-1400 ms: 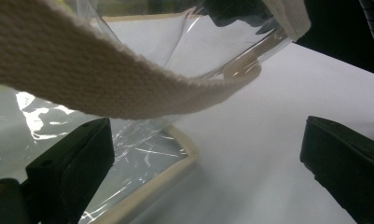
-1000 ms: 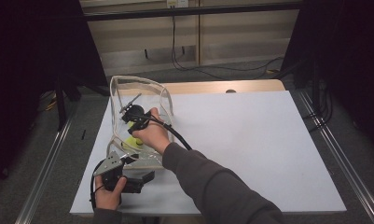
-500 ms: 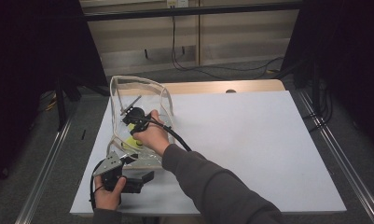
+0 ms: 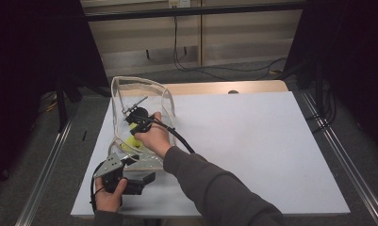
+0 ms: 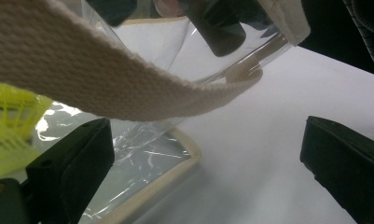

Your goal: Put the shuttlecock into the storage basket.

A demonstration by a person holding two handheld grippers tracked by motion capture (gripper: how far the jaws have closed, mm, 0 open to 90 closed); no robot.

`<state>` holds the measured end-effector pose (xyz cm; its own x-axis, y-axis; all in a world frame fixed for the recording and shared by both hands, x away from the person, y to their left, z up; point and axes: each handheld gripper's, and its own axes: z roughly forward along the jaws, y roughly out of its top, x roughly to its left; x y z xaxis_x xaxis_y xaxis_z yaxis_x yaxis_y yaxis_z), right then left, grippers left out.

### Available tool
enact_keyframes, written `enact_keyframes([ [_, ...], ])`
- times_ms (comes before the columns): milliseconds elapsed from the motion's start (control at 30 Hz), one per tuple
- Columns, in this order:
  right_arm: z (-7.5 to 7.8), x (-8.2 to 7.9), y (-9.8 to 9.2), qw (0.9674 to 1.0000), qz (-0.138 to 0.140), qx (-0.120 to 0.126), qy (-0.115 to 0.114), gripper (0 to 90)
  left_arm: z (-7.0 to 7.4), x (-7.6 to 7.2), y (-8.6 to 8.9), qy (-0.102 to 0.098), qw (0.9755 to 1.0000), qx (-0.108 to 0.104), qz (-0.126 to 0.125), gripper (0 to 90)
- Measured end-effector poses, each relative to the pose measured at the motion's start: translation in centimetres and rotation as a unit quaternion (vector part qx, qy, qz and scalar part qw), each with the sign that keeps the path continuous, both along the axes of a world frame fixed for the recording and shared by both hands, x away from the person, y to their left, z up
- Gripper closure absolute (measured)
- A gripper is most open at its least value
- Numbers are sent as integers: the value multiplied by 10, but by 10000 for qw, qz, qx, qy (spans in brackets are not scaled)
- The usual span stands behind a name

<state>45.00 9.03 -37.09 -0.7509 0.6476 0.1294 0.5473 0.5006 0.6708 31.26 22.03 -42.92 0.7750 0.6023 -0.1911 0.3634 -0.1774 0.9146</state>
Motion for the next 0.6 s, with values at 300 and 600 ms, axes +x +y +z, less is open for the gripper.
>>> enact_keyframes([
  [300, -1, -3, -1, 9993, 70, -158, 321, 757, 0, -1, 0, -18, 10000, 14, -3, 28],
  [600, 5, -10, -6, 9989, 96, -257, 381, 663, 1, -1, -1, -20, 10000, 14, -10, 29],
])
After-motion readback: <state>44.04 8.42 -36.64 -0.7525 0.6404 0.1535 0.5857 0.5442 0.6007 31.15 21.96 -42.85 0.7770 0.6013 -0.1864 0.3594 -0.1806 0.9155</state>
